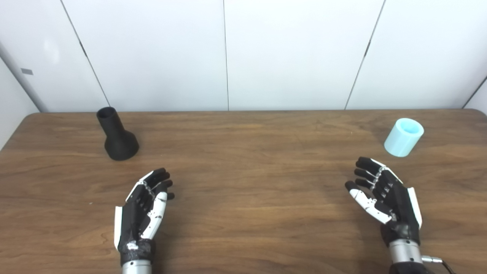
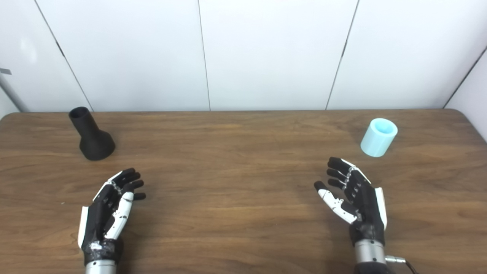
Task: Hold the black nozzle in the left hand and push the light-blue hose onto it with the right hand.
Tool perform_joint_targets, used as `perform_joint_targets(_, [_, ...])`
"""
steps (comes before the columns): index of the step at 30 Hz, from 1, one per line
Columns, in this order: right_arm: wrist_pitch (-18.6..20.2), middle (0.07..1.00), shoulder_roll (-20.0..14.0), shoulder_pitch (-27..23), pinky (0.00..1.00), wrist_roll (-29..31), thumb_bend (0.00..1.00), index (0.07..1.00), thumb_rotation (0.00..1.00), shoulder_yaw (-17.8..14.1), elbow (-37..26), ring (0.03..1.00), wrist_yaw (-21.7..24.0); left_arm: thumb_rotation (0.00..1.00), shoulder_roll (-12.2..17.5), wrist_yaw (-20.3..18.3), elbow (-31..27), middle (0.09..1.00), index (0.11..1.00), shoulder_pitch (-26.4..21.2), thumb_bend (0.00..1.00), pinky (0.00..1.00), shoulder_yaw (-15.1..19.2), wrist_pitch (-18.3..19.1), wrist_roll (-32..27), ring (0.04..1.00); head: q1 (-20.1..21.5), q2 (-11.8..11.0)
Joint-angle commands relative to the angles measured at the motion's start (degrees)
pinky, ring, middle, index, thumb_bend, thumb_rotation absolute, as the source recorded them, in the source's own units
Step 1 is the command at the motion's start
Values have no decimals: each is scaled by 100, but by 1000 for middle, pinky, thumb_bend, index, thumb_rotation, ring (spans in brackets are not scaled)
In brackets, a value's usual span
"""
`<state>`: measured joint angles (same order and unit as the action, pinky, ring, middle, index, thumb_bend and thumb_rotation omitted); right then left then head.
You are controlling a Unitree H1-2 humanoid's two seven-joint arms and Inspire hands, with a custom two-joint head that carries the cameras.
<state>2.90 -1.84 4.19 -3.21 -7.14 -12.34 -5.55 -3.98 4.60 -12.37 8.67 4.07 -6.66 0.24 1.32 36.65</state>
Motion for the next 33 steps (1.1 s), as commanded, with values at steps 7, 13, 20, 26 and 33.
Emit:
perform_joint_targets(7, [36, 742, -6, -95, 686, 67, 286, 697, 59, -30, -328, 738, -11, 316, -23, 13, -170, 740, 722, -14, 241, 606, -42, -128, 22, 714, 3, 9])
perform_joint_targets(13, [-58, 748, -42, -97, 685, 97, 289, 707, 46, -38, -231, 738, -15, 291, -8, -20, -168, 747, 728, -13, 235, 615, -42, -122, -48, 722, 3, 9])
perform_joint_targets(20, [-73, 746, -66, -128, 685, 246, 291, 705, 36, -101, -204, 742, 7, 313, -47, 41, -156, 739, 721, -39, 234, 604, -75, -132, 114, 713, -342, 36])
perform_joint_targets(26, [-33, 778, -232, -150, 725, 581, 269, 740, 4, -243, -194, 776, 139, 413, -218, 202, -221, 732, 717, -30, 259, 615, -294, -6, 543, 707, -1190, 40])
perform_joint_targets(33, [-221, 761, -414, -225, 744, 695, 242, 730, 0, -347, -70, 774, 207, 374, -386, 262, -187, 745, 724, -88, 267, 618, -485, 0, 632, 723, -1604, 18])
